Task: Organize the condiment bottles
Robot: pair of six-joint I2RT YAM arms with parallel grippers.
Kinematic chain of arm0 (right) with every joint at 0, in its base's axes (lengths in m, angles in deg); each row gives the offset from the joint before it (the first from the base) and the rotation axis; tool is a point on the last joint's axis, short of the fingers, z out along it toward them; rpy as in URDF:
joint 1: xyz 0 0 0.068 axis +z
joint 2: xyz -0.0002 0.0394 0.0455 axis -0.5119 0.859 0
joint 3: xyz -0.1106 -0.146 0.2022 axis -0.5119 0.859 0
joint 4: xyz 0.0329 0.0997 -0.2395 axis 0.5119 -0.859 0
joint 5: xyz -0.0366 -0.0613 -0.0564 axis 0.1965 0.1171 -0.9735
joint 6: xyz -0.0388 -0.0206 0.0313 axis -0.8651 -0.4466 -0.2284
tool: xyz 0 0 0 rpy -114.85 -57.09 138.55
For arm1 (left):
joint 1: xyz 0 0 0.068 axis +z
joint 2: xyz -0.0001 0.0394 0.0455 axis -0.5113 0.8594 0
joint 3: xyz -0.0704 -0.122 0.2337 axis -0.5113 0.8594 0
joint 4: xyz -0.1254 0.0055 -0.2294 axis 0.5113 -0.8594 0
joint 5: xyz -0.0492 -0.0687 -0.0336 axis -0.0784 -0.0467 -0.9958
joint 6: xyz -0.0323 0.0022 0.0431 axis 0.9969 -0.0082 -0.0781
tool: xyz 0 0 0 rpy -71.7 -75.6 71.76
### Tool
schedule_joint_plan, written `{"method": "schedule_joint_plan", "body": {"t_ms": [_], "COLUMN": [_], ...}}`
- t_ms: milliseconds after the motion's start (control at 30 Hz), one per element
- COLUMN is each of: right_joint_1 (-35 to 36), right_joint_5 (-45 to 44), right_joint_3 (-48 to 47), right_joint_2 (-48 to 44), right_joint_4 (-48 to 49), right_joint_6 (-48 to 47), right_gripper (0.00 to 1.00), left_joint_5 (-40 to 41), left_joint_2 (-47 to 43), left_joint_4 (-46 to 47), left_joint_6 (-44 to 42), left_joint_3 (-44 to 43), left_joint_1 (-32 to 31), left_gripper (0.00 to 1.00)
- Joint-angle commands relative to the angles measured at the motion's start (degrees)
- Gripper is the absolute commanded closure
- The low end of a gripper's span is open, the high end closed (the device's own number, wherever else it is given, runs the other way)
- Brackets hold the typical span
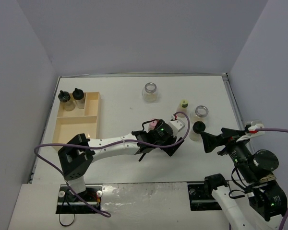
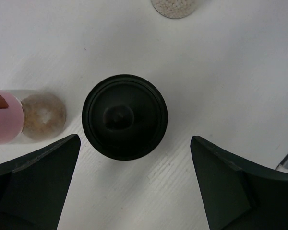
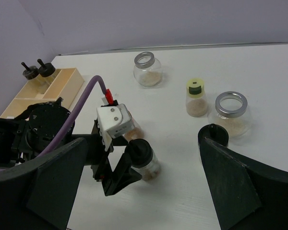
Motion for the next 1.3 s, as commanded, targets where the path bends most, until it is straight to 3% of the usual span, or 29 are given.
{"method": "schedule_joint_plan", "body": {"t_ms": [0, 167, 367, 500, 667, 700, 933, 1133, 1267], "right_joint_1": [0.2, 0.3, 0.2, 0.3, 0.3, 0.2, 0.2, 0.2, 0.1], "right_joint_5": [0.4, 0.6, 0.3, 0.2, 0.4, 0.4, 1.1, 2.2, 2.6], "right_joint_3": [-2.4, -2.7, -2.7, -2.6, -2.6, -2.7, -3.1, -3.2, -3.3], "right_joint_2": [0.1, 0.1, -0.3, -0.4, -0.5, -0.5, -0.2, 0.9, 1.0], "right_joint_4": [2.2, 1.8, 1.7, 1.5, 1.4, 1.4, 1.5, 1.9, 2.4], "right_joint_6": [-0.1, -0.1, 0.0, 0.0, 0.1, 0.2, 0.3, 0.2, 0.2], "right_gripper": [0.00, 0.00, 0.00, 0.00, 0.00, 0.00, 0.00, 0.00, 0.00], "left_joint_5": [4.9, 6.2, 4.8, 4.7, 6.2, 7.0, 13.7, 14.9, 12.1], "left_joint_2": [0.6, 2.1, 3.0, 2.6, -2.0, -3.6, -19.6, -32.8, -37.6], "left_joint_4": [2.6, 3.1, 3.5, 3.8, 0.1, -1.2, -15.6, -23.5, -25.9], "left_joint_6": [-0.9, -0.5, 0.8, 1.7, 4.9, 5.8, 11.2, 10.6, 7.8], "left_joint_3": [-5.8, -6.7, -7.5, -6.8, -4.8, -4.2, -0.2, 3.3, 3.2], "left_joint_1": [-0.1, 0.0, 0.0, 0.0, 0.0, 0.0, 3.8, 18.0, 36.5], "left_gripper": [0.03, 0.04, 0.19, 0.47, 0.95, 0.99, 1.00, 1.00, 1.00]}}
